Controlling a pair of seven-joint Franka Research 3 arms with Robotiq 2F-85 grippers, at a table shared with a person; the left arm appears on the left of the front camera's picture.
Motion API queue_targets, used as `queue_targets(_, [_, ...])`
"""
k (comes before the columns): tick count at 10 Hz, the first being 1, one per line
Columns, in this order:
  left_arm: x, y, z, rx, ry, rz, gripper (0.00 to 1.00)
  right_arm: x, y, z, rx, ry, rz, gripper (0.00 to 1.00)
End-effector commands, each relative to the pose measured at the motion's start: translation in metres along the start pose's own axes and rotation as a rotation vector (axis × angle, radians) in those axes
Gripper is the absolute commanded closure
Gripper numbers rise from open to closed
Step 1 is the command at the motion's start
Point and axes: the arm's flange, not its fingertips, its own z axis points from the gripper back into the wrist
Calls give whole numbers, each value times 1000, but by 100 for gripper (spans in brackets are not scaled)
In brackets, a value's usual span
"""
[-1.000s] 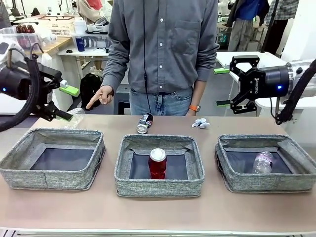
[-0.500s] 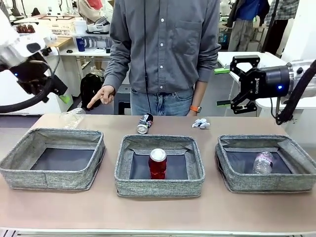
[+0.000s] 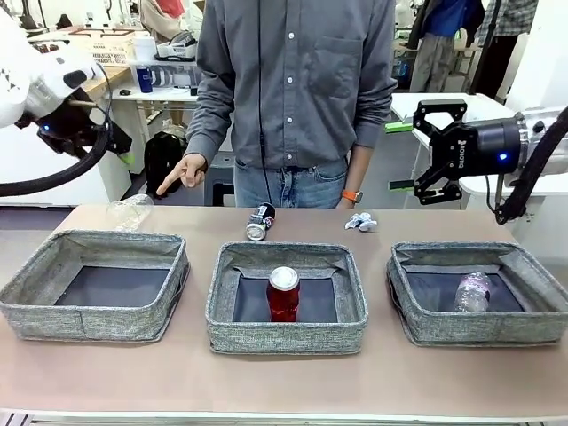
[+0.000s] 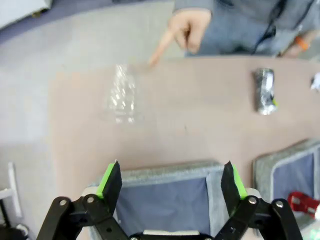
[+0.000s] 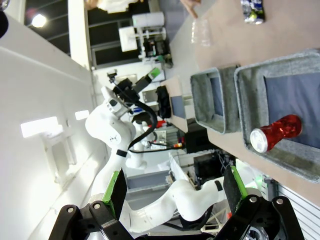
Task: Sort the waste into the appropriate baskets.
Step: Pick up the waste item pointed out by the person.
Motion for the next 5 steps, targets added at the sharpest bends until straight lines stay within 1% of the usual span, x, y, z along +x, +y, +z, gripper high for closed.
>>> queue_targets(1, [-1, 8, 7, -7, 46, -46, 0, -1, 3, 0, -12, -4, -15, 0])
queue_targets(2, [0, 0, 0, 0, 0, 0, 0, -1, 3, 0, -12, -4, -15, 0])
queue_targets(3, [21, 14, -27, -133, 218, -99, 0, -1, 3, 0, -12, -4, -15, 0])
queue_targets(4, [40, 27, -54, -133, 259, -118, 0, -1, 3, 0, -12, -4, -15, 0])
queue_targets(5, [57, 39, -80, -166, 308, -139, 0, -1, 3, 0, -12, -4, -15, 0])
